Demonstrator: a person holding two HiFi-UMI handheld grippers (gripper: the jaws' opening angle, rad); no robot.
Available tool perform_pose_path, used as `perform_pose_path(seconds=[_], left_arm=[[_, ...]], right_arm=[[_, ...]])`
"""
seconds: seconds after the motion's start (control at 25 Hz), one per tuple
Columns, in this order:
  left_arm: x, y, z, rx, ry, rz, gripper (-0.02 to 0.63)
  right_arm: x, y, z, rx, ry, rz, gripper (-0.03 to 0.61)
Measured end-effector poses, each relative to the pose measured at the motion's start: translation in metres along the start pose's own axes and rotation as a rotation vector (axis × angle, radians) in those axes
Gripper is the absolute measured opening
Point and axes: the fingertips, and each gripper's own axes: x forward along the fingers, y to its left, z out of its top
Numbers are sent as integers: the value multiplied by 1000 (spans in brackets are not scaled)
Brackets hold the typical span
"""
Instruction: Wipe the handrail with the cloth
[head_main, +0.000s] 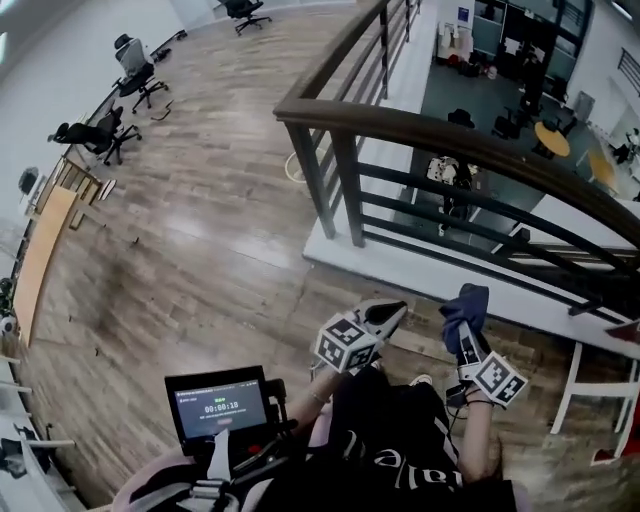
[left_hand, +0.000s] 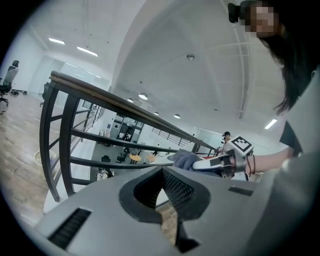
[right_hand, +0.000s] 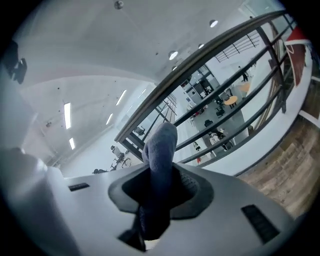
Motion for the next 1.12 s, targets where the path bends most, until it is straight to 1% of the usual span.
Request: perform_pose_path(seconds=[0.12, 0.28, 0.48, 0.6, 0.8, 0.96, 1.12], left_arm=[[0, -2, 8, 6, -13, 5, 0], [1, -17, 11, -8, -41, 12, 0], [14, -59, 3, -14, -33, 19, 0], [27, -90, -7, -25, -17, 4, 0], [41, -147, -33, -22, -9, -7, 0], [44, -188, -49, -6, -24, -15, 0], [43, -209, -55, 21, -18, -1, 0]], right_arm=[[8, 7, 5, -65, 25, 9, 98], [0, 13, 0, -82, 55, 45, 98], [-33, -5, -2, -124, 90, 58, 98], [-57, -18, 2, -131, 106, 62, 98], [-109, -48, 3, -148, 95, 61, 98], [-150, -70, -3, -163, 78, 56, 98], [-173, -82, -5, -172, 72, 53, 98]])
